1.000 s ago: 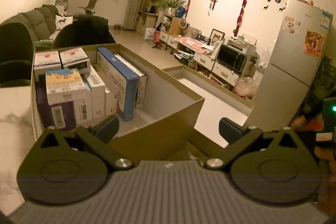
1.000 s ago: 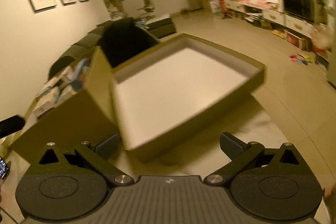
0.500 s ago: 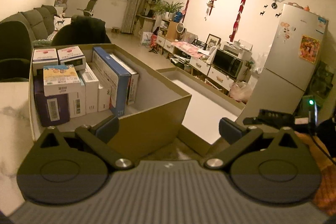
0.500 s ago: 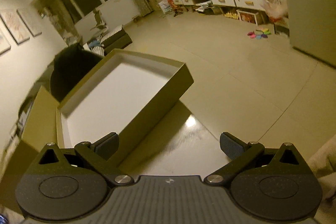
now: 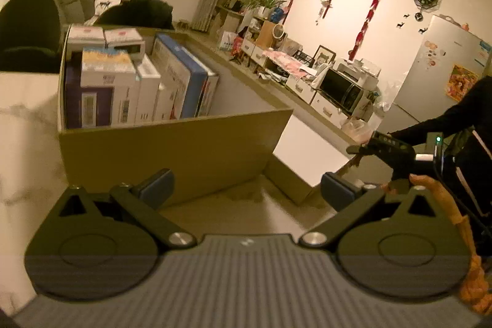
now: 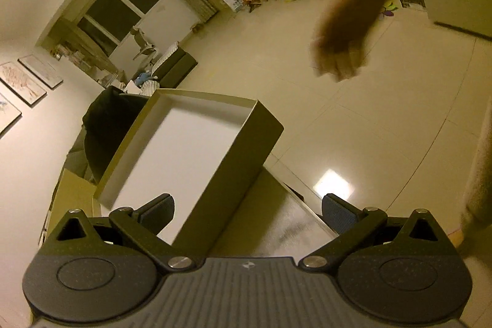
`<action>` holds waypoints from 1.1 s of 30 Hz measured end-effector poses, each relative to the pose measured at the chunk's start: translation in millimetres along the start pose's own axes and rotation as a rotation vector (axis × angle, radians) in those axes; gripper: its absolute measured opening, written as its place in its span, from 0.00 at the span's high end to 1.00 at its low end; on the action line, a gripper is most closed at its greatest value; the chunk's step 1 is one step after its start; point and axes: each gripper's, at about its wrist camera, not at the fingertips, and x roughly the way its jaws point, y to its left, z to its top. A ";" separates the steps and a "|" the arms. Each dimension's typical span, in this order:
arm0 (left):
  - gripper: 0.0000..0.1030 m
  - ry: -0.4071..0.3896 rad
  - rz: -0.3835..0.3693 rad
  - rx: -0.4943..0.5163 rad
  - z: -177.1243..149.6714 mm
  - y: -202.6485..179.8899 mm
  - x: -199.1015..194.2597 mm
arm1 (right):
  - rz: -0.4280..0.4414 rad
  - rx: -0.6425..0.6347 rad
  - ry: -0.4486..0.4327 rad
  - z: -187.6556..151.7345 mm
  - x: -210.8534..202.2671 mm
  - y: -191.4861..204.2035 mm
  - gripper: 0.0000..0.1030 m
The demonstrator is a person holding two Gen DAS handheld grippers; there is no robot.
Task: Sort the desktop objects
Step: 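Move the right tool to the rim of the empty tan lid, then close the right gripper on the rim of the empty lid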
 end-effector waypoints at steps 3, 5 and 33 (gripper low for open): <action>0.00 0.011 -0.002 -0.014 -2.7 2.5 1.6 | 0.006 0.003 0.004 5.2 6.8 2.6 0.01; 0.00 0.013 -0.002 -0.017 -3.8 3.2 1.2 | 0.019 0.009 0.003 8.7 10.5 3.5 0.01; 0.00 0.020 0.027 0.022 -1.3 -3.2 1.3 | 0.100 0.174 -0.009 30.9 29.9 -16.2 0.41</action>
